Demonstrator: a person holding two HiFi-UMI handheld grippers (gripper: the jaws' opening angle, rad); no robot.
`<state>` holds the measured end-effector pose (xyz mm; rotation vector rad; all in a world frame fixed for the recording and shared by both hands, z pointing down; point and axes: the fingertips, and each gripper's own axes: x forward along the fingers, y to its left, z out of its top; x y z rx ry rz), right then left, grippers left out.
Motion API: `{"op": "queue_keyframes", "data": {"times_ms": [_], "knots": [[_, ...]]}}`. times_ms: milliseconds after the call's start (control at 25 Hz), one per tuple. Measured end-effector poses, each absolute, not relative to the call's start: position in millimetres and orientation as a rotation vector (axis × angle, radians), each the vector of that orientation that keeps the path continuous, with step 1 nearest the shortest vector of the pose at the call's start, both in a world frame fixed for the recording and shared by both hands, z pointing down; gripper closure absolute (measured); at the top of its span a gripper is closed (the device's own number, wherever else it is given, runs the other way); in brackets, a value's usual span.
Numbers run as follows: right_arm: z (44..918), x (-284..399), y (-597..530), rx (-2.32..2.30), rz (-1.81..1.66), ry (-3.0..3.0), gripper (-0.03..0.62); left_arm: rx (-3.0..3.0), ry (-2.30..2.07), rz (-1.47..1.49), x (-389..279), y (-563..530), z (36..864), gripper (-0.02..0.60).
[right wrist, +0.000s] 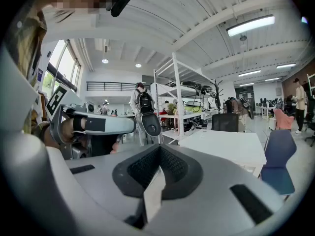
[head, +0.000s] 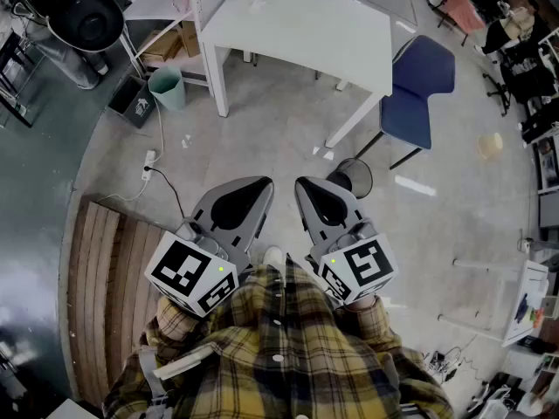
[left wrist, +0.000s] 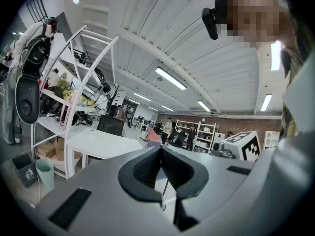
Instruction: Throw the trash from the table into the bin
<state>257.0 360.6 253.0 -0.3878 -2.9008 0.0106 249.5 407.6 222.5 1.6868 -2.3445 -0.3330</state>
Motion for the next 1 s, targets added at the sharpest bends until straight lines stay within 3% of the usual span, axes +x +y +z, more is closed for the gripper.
{"op": "queue_keyframes", "data": {"times_ms": [1000], "knots": [[259,275,297,-0.403,0.037,-2.916,0.595,1.617,-2.384,-0.285,257,353,228,0.574]]}}
